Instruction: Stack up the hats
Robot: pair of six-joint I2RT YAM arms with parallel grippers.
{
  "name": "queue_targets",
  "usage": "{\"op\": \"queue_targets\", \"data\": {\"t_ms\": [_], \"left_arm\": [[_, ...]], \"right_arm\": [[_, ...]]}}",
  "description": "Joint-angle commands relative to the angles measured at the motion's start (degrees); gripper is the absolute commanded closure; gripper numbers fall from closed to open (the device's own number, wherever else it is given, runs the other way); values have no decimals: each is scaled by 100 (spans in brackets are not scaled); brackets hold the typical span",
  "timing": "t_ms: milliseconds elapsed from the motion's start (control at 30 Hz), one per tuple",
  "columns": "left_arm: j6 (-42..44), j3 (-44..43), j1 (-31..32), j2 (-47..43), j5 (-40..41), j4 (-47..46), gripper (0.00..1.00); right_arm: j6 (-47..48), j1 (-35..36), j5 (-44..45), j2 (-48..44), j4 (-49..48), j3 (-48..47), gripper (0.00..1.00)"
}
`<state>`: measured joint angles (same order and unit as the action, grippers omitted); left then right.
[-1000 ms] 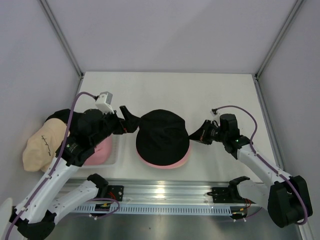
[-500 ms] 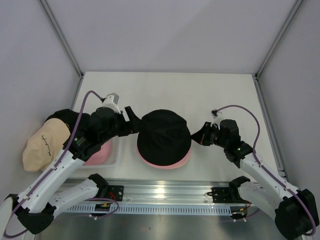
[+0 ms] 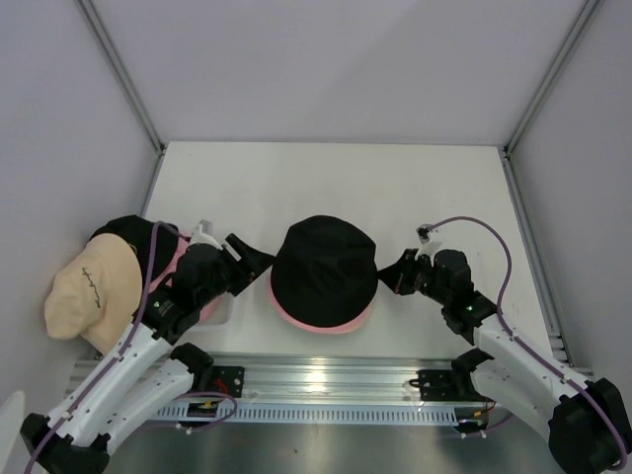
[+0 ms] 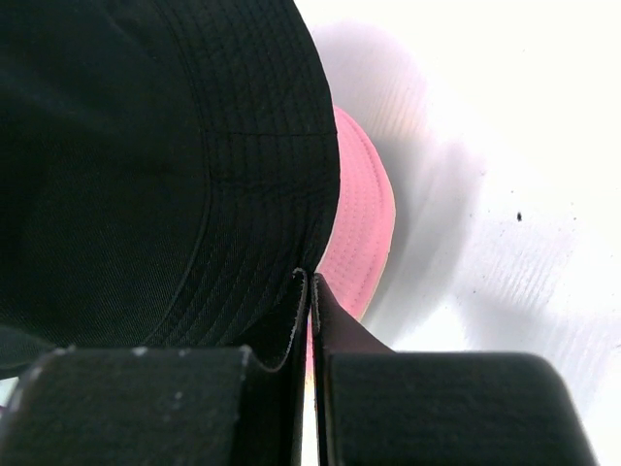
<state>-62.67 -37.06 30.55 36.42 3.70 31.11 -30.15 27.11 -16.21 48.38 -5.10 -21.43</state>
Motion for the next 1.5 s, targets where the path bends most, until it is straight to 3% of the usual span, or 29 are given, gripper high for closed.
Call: {"op": "queue_targets", "data": {"t_ms": [0,667,1067,1267,1367,1433,1467], "left_arm": [[-166,207,-57,311,-685,-816,30],[-878,1349,-66,383,-1355,-2328,38],[-1309,2291,-66,-935,-1091,-2505,48],[-1133,2195,-66,-402,-1486,-3207,53],[-1098,2159,-58,-75,-1697,-3532,60],[-1089,2159,-57,66,-1733,-3621,73],[-1063,2159,-49,84,-1715,-3638,87]], "right_arm": [[159,22,223,-22,-359,60,100],[27,84,91,145,-527,-37,100],[27,119,56,286,-545,-89,100],[36,136,39,277,-492,-89,100],[27,136,47,268,-483,-98,100],[9,171,100,233,-465,-89,100],[18,171,126,225,-457,-81,100]]}}
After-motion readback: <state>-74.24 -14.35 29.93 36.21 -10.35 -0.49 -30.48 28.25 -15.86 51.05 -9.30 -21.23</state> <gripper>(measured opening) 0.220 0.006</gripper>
